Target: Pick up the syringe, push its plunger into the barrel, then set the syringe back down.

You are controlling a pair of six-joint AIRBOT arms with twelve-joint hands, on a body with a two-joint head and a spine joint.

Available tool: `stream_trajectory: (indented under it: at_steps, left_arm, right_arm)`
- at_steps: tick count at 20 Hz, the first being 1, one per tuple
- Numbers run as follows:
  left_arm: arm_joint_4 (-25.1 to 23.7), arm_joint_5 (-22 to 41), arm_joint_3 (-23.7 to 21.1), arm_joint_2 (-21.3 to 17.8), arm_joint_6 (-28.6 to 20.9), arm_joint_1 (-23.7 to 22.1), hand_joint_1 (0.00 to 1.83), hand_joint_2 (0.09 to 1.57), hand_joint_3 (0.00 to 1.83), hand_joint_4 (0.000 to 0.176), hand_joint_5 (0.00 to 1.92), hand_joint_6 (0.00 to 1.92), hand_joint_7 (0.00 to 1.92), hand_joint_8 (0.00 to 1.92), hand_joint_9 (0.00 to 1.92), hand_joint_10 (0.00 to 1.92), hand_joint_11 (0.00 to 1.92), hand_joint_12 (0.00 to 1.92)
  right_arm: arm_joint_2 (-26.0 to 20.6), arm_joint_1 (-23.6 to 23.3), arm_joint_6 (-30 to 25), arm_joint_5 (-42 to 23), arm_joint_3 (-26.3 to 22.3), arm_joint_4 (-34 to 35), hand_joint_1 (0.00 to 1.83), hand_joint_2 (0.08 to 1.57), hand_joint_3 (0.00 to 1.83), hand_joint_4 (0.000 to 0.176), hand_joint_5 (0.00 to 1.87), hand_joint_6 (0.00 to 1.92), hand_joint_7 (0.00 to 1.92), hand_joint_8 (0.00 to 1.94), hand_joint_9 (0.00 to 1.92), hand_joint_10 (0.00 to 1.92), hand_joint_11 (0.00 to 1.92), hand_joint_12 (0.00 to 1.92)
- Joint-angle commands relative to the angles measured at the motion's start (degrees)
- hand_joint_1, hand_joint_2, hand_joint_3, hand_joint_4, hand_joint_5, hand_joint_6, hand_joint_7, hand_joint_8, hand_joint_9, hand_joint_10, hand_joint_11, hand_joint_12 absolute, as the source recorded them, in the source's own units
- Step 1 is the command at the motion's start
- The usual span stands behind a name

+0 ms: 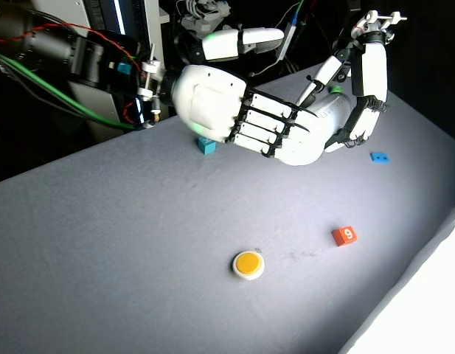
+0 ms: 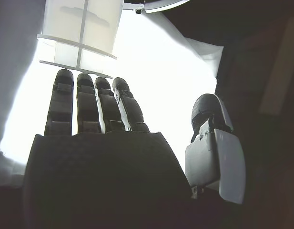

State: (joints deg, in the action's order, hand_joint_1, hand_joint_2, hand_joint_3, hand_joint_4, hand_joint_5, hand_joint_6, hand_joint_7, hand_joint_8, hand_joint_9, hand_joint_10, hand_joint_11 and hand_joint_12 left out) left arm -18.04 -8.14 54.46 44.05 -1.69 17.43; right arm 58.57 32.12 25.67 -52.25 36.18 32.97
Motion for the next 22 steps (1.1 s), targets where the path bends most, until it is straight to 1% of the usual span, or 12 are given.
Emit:
stream_trajectory:
  at_steps: [1,4,6,7,8,9,10,11,12,16,19,22]
  left_arm:
    - [-1.0,6.7,0.2,-0.1,-0.9,-0.6,1.21,1.13,0.00,0.015,0.91,1.17,1.01,0.95,0.84,1.10,0.41,1.59]
    - [-4.2,6.7,0.3,-0.1,-0.9,0.2,1.21,1.13,0.00,0.012,0.90,1.19,1.00,0.95,0.83,1.10,0.41,1.60]
    - [-6.4,6.7,0.4,0.1,-0.9,0.8,1.21,1.13,0.00,0.019,0.91,1.15,1.01,0.95,0.84,1.07,0.41,1.59]
    - [-7.3,6.7,0.4,0.3,-0.9,1.3,1.33,1.13,0.00,0.000,0.90,1.15,1.02,0.93,0.83,1.24,0.43,1.58]
    - [-8.0,6.7,0.5,0.6,-0.9,2.0,1.36,1.13,0.00,0.000,0.90,1.15,1.02,0.93,0.83,1.27,0.43,1.58]
    - [-8.8,6.4,0.5,1.0,-0.9,2.8,1.24,1.13,0.00,0.000,0.91,1.13,1.00,1.00,0.82,1.20,0.42,1.61]
    - [-9.6,6.3,0.7,1.3,-0.9,3.6,1.34,1.14,0.00,0.000,0.88,1.17,0.99,0.95,0.81,1.31,0.40,1.61]
    - [-10.5,6.3,0.9,1.7,-0.9,4.5,1.24,1.13,0.00,0.000,0.91,1.14,1.00,0.98,0.81,1.18,0.39,1.61]
    - [-11.1,6.3,1.1,2.2,-0.9,5.5,1.21,1.13,0.00,0.014,0.90,1.12,0.99,1.03,0.81,1.19,0.37,1.67]
    - [-12.6,6.3,2.5,4.2,-0.9,8.4,1.21,1.13,0.00,0.023,0.90,1.13,1.00,1.02,0.82,1.19,0.39,1.65]
    - [-13.3,6.0,4.8,6.6,-0.9,10.5,1.22,1.12,0.00,0.009,0.90,1.15,1.04,0.92,0.86,1.08,0.40,1.58]
    - [-14.0,5.8,7.1,8.7,-0.9,12.4,1.21,1.13,0.00,0.000,0.88,1.13,1.03,0.98,0.87,1.12,0.40,1.61]
  right_arm:
    - [-1.2,-0.5,-0.8,-5.0,-0.2,-3.1,0.00,1.11,0.00,0.000,0.00,0.00,0.00,0.00,0.00,0.00,0.00,0.00]
    - [-4.9,-0.6,-1.7,-4.9,-0.1,-4.3,0.00,1.12,0.01,0.000,0.00,0.00,0.00,0.00,0.00,0.00,0.00,0.00]
    - [-7.2,-0.1,-2.5,-4.2,-0.1,-7.7,0.00,1.12,0.00,0.000,0.00,0.00,0.00,0.00,0.00,0.00,0.00,0.00]
    - [-8.5,0.7,-2.7,-4.0,-0.1,-10.0,0.00,1.12,0.00,0.000,0.00,0.00,0.00,0.00,0.00,0.00,0.00,0.00]
    - [-9.5,1.5,-2.7,-3.3,0.0,-12.4,0.00,1.12,0.00,0.000,0.00,0.00,0.00,0.00,0.00,0.00,0.00,0.00]
    - [-10.2,2.1,-2.7,-2.7,0.1,-13.8,0.00,1.12,0.01,0.000,0.00,0.00,0.00,0.00,0.00,0.00,0.00,0.00]
    - [-11.0,2.8,-2.7,-1.9,0.2,-14.8,0.00,1.12,0.01,0.000,0.00,0.00,0.00,0.00,0.00,0.00,0.00,0.00]
    - [-11.5,3.4,-2.7,-1.4,0.4,-15.6,0.00,1.12,0.00,0.000,0.00,0.00,0.00,0.00,0.00,0.00,0.00,0.00]
    - [-11.9,4.0,-2.6,0.1,1.0,-17.0,0.00,1.12,0.00,0.000,0.00,0.00,0.00,0.00,0.00,0.00,0.00,0.00]
    - [-12.0,5.3,-2.7,5.7,3.0,-18.5,0.00,1.13,0.01,0.000,0.00,0.00,0.00,0.00,0.00,0.00,0.00,0.00]
    - [-12.0,5.1,-2.6,6.5,3.4,-19.5,0.00,1.12,0.00,0.000,0.00,0.00,0.00,0.00,0.00,0.00,0.00,0.00]
    - [-12.0,4.7,-1.2,7.1,3.4,-20.7,0.00,1.11,0.00,0.000,0.00,0.00,0.00,0.00,0.00,0.00,0.00,0.00]
